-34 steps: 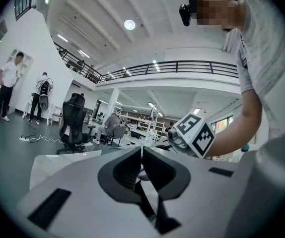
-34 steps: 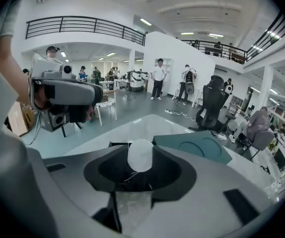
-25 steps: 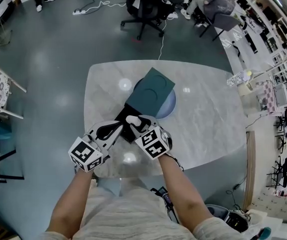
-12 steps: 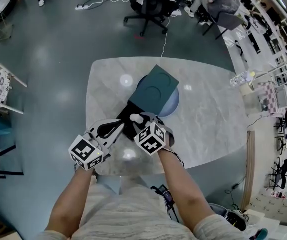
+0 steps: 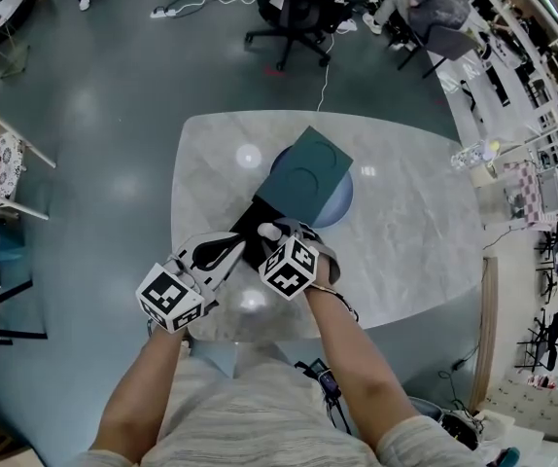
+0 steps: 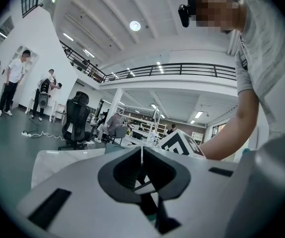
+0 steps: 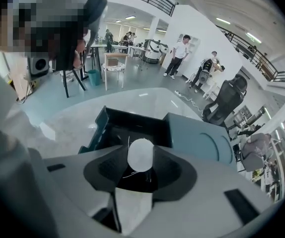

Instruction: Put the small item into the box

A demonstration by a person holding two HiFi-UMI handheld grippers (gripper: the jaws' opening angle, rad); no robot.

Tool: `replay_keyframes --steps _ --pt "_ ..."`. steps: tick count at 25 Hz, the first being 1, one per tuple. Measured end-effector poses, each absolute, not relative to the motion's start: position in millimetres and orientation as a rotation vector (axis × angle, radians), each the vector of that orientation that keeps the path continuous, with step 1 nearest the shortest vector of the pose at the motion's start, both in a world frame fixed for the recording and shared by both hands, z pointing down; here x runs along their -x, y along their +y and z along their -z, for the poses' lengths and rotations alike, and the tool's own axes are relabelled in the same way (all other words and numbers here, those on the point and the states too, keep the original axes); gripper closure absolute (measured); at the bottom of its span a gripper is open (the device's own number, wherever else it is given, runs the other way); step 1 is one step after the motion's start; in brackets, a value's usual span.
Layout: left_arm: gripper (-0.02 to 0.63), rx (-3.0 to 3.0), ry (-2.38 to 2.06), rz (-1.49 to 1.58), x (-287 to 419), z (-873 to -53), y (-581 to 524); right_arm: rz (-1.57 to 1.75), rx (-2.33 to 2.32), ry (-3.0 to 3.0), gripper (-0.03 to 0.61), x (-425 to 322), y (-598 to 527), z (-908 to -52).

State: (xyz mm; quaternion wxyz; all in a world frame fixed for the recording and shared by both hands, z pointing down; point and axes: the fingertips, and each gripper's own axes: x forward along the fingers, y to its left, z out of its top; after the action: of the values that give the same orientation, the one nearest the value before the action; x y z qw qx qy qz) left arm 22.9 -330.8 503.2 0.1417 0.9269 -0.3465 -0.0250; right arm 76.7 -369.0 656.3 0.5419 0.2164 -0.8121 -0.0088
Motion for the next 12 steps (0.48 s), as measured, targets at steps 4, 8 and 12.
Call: replay_keyframes --steps 4,8,12 --pt "0.591 -2.672 -1.006 0.080 -21.4 -501.6 -328.0 0.004 -0.524 -1.934 0.407 -75.6 -368.5 -655.1" --pt "0.591 -2.669 -1.005 0.085 -19.0 -501.9 -325.8 -0.044 -0.548 -1.954 0.380 -73.6 -368.6 -653.6" --pt "0.591 -2.672 -1.005 0.092 -15.2 -500.3 -325.2 -0.078 -0.588 -1.989 0.380 -69.9 -369.3 -645.9"
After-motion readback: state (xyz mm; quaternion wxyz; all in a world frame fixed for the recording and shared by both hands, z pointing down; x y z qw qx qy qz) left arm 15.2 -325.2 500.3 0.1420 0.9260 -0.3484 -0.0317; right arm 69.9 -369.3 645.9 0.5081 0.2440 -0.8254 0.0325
